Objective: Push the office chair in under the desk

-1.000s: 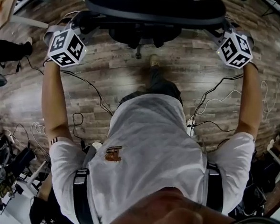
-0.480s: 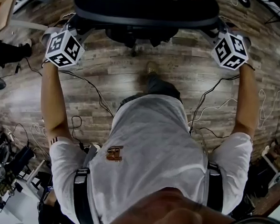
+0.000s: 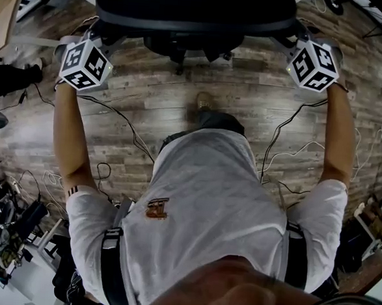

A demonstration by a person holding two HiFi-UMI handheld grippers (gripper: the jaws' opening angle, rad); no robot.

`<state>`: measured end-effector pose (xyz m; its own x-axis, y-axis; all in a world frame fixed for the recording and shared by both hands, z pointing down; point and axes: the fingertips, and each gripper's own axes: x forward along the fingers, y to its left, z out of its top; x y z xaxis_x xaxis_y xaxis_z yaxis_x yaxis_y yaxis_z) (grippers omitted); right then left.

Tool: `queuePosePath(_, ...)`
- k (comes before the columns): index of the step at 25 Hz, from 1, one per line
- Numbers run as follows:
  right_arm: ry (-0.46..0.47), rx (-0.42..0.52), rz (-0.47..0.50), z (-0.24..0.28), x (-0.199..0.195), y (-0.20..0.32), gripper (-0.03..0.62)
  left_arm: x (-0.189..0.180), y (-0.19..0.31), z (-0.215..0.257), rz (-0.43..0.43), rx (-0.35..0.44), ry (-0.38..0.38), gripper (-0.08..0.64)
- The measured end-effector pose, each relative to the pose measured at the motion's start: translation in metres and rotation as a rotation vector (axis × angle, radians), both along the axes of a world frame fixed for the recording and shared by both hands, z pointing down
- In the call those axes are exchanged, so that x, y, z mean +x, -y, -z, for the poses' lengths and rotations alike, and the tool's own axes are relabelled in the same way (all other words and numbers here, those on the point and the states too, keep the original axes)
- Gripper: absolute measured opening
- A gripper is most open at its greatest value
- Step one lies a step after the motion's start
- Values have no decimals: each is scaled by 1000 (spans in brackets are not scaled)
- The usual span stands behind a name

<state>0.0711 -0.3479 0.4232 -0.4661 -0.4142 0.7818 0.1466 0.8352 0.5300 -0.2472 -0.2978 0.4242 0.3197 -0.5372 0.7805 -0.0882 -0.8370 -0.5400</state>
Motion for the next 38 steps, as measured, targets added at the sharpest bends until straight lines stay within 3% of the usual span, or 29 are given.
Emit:
queuePosePath(7,-7,1,12,-2,11,69,140,11,66,-4,-5,-24,12,98)
queuePosePath(38,-31,-9,-38,-11,7,264,140,4,264,-11,-23,-39,18,97)
